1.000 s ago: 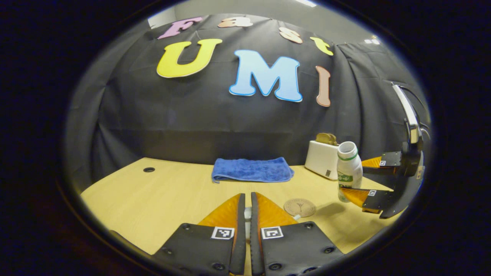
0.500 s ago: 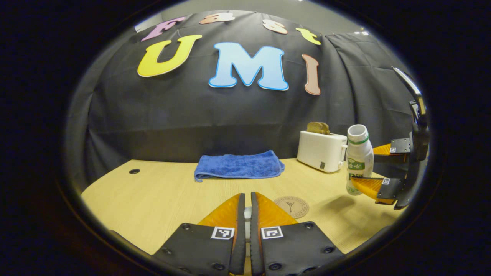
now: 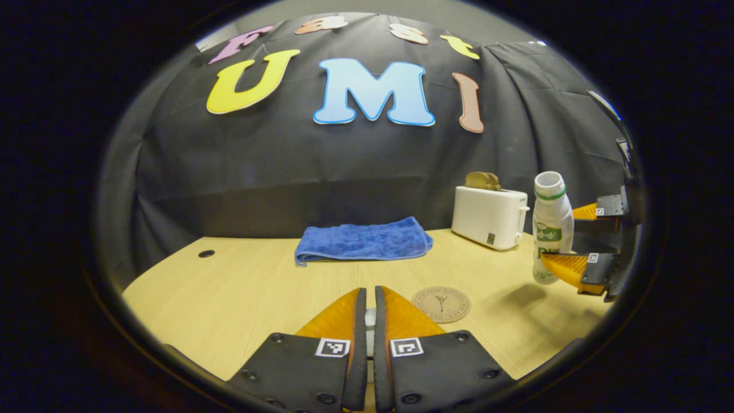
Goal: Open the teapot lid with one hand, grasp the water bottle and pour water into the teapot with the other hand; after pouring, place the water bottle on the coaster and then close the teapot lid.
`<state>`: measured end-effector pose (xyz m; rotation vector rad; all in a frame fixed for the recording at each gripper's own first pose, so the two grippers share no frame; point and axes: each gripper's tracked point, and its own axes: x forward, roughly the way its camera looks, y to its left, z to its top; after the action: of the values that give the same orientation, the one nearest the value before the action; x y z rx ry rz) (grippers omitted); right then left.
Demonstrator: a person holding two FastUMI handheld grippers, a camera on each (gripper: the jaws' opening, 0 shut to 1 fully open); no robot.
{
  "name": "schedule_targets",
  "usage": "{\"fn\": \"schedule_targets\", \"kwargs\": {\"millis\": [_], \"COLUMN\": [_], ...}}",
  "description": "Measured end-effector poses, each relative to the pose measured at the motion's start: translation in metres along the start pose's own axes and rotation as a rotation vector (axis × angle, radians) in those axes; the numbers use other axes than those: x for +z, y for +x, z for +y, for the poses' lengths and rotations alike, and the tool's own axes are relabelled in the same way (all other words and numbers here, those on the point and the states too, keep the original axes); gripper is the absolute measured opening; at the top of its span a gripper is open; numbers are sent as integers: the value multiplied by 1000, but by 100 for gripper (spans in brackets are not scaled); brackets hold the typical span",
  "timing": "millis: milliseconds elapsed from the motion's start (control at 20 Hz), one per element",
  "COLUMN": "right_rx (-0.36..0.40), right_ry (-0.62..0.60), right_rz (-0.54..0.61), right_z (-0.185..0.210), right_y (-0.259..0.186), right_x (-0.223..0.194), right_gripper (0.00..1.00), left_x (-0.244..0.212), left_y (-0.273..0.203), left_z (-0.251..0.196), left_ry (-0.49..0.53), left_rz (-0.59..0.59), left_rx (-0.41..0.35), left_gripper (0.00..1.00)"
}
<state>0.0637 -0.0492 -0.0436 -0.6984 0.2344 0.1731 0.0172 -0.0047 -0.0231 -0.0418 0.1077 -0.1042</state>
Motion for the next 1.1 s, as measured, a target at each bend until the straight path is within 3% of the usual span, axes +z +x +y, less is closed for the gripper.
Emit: {"fn": "schedule_targets", "kwargs": {"millis": [250,300,400,550,1100], "right_rx": [12,16,22,36,162], "right_ry": [21,26,38,71,307], "right_rz": [-1,-2,-5,-22,-90], "right_z": [5,6,8,14,66], "right_y": [-2,-1,0,3,42], "right_x": [2,3,6,17,82], "right_gripper": [71,71,71,71,71], "left_x": [-6,-4,-1,5,26], "left_y": [1,-1,-4,-13,-73], "left_z": [-2,-2,-3,1,50], "left_ry": [-14,-23,-48,-86,-121], "left_rz": [4,-3,-14,-35,-109], "left_rx": [2,2,-11,-16,24], "left_gripper": [10,24,34,39,42]}}
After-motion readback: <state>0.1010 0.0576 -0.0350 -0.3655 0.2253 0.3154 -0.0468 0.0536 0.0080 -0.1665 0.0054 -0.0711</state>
